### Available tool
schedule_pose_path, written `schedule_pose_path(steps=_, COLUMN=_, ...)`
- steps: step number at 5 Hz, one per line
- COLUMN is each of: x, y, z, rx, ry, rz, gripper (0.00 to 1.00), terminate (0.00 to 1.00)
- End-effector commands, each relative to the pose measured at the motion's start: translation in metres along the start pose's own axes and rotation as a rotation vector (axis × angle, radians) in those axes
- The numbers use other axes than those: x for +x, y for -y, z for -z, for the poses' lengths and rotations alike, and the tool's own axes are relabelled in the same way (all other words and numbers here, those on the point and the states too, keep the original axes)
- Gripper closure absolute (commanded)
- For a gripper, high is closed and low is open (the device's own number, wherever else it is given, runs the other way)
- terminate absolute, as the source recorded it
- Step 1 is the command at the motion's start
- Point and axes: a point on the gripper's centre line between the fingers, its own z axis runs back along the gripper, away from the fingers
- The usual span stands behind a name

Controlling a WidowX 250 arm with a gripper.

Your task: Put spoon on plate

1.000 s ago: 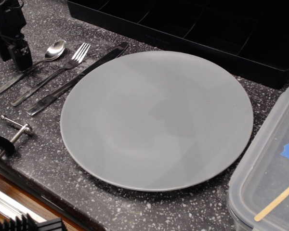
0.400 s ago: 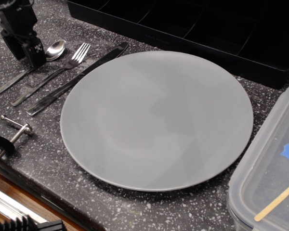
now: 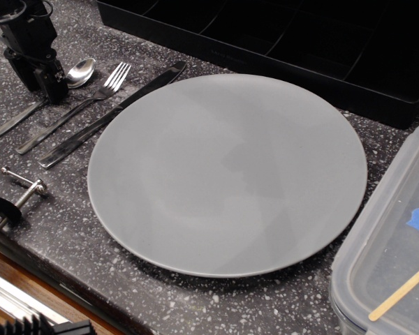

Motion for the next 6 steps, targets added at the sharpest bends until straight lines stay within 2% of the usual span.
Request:
schedule_pose_path(steps=1, x=0.003, y=-0.007, z=-0.016, rx=0.043, ry=0.026, rz=-0.001, gripper=1.00, terminate=0.00)
schedule_pose_path(steps=2, x=0.007, y=-0.008, z=-0.021, rx=0.063, ry=0.061, rz=0.002, gripper=1.00, terminate=0.00)
schedule_pose_path(steps=3, x=0.032, y=0.012, z=-0.046, rx=0.019, ry=0.105, rz=0.029, gripper=1.00, terminate=0.00)
schedule_pose_path(steps=4, x=0.046, y=0.042, z=-0.081, rx=-0.090, ry=0.141, rz=0.085, gripper=1.00, terminate=0.00)
schedule_pose_path(steps=5, x=0.050, y=0.077, z=-0.099, rx=-0.149, ry=0.174, rz=0.102, gripper=1.00, terminate=0.00)
schedule_pose_path(steps=6, x=0.048, y=0.118, z=-0.104, rx=-0.196, ry=0.170, rz=0.106, gripper=1.00, terminate=0.00)
